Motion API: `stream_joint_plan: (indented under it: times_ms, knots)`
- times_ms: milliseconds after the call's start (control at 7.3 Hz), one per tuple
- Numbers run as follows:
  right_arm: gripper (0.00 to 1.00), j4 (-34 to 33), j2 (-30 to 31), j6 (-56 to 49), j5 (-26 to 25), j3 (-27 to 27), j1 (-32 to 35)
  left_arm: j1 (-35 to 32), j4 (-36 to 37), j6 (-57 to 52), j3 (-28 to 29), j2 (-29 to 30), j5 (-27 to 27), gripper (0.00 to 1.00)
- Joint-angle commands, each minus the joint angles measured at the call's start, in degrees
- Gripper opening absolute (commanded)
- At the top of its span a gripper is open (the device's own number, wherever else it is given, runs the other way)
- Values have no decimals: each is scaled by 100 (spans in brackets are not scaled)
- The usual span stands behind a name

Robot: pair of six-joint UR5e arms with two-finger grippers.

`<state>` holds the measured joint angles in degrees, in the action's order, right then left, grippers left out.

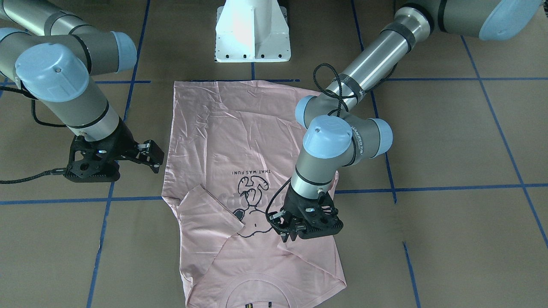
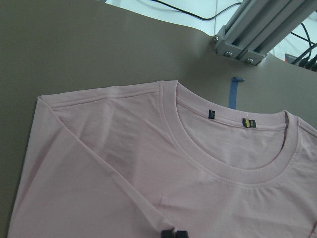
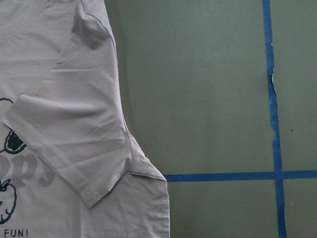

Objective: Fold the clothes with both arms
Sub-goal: 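Grasp the sleeve with the left gripper and fold it onto the body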

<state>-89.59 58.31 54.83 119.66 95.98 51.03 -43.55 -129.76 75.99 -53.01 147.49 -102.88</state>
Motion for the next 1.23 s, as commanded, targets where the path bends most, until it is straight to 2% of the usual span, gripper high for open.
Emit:
stream_joint_plan:
  times_ms: [0,137,274,411,548,822,959,1096]
  knots:
    - [100,12,-30,1,5,-18,-40,31,-41,21,-173,-27,5,100]
    - [100,369,22,79,-4,-18,-101,22,64,-23,-610,-253,-38,100]
    - [100,546,127,228,48,113,-146,31,143,-49,-1328,-786,-134,100]
    - [100,583,336,691,-21,340,-364,22,535,-76,-1944,-1236,-483,100]
    - [100,583,661,948,-178,830,-566,22,913,-276,-2751,-1797,-565,100]
    - [100,679,1731,1668,-949,1999,-1530,65,1922,-708,-4971,-3263,-575,100]
    - [100,1010,2084,2524,-1415,2256,-2126,83,2267,-883,-5757,-3801,-575,100]
    - [100,1640,2375,3115,-2089,2259,-2811,83,2288,-902,-6121,-4146,-575,100]
